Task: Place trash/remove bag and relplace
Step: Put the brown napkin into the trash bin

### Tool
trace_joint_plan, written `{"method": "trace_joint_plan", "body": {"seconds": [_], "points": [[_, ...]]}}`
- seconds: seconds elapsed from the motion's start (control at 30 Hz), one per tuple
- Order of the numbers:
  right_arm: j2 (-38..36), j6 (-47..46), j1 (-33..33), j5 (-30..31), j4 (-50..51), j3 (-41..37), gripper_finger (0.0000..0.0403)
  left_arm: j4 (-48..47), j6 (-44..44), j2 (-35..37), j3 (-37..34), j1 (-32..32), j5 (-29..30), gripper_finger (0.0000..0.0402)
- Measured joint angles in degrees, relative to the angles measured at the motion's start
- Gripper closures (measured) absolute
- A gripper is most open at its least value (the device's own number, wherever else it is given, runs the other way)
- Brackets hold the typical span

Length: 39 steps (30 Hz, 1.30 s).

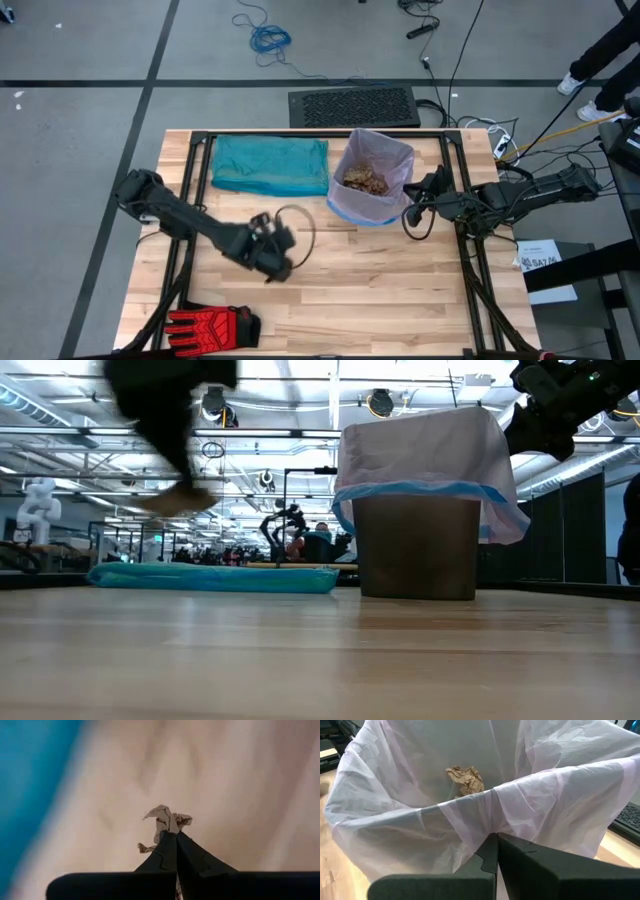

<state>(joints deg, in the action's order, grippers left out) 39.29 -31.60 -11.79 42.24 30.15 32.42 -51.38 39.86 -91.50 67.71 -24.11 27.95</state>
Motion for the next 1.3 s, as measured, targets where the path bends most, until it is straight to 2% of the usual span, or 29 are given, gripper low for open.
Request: {"method": "trace_joint_plan", "body": {"seconds": [0.13, 0.2, 0.27, 0.37, 0.47, 0.7, 0.8, 1.03, 1.3], "points": [[0.0, 0.72, 0.0, 0.31, 0.0, 0.0, 0.0403, 3.72, -11.55, 0.05, 7.98, 3.49, 14.77, 0.0401], [0.0, 0.94, 0.02, 0.31, 0.0, 0.0, 0.0403, 9.71, -20.01, 0.07, 10.91, 5.52, 17.15, 0.0401], [0.0, 1.01, 0.0, 0.29, 0.0, 0.0, 0.0403, 17.18, -28.73, 0.07, 12.88, 7.88, 16.91, 0.0401], [0.0, 1.35, 0.02, 0.28, 0.0, 0.0, 0.0403, 29.81, -41.01, 0.09, 13.72, 12.19, 11.75, 0.0401], [0.0, 2.59, 0.02, 1.18, 0.0, 0.0, 0.0403, 38.64, -48.0, 0.07, 13.7, 17.65, 2.63, 0.0401], [0.0, 2.91, 0.04, 5.6, -0.4, 0.0, 0.0403, 46.97, -48.84, 0.07, 13.63, 31.22, -17.06, 0.0401], [0.0, 2.95, 0.07, 6.21, -0.44, 0.0, 0.0403, 49.58, -46.43, -0.93, 13.67, 34.88, -22.93, 0.0401], [0.0, 3.33, 0.07, 6.0, -2.16, 0.0, 0.0403, 55.04, -47.5, -5.83, 13.63, 36.04, -24.88, 0.0397], [0.0, 4.21, 0.07, 5.4, -2.19, -0.02, 0.0403, 57.16, -49.39, -7.81, 13.61, 34.37, -27.83, 0.0337]]}}
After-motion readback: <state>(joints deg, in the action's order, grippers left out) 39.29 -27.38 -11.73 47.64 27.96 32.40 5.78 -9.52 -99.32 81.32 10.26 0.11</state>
